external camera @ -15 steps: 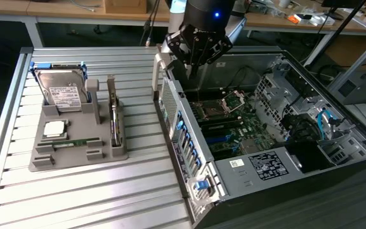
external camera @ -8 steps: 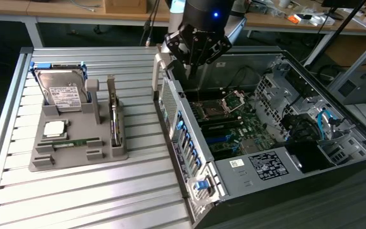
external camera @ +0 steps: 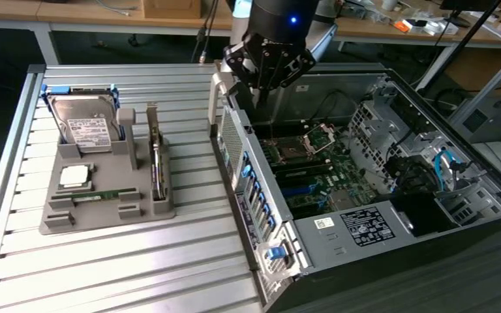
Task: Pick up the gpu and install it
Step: 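Reach for the gpu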
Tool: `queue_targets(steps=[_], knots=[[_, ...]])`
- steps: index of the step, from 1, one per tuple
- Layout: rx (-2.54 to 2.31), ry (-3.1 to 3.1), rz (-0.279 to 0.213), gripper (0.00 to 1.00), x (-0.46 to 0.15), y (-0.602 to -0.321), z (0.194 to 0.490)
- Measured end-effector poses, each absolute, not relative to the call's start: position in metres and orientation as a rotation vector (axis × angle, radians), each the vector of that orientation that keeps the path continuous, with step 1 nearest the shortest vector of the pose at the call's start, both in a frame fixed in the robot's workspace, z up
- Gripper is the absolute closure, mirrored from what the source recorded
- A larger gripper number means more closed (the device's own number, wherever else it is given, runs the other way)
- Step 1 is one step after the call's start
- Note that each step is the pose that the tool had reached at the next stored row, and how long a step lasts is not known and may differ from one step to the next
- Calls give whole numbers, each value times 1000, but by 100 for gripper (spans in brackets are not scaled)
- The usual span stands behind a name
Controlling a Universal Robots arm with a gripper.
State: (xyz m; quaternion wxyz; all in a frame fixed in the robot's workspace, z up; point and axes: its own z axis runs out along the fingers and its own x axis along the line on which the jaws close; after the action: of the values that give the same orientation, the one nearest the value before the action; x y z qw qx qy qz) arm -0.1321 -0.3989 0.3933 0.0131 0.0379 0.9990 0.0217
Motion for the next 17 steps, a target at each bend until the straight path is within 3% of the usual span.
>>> queue_targets(steps=[17], knots=[[118,3112,68,90,-136,-399,393]])
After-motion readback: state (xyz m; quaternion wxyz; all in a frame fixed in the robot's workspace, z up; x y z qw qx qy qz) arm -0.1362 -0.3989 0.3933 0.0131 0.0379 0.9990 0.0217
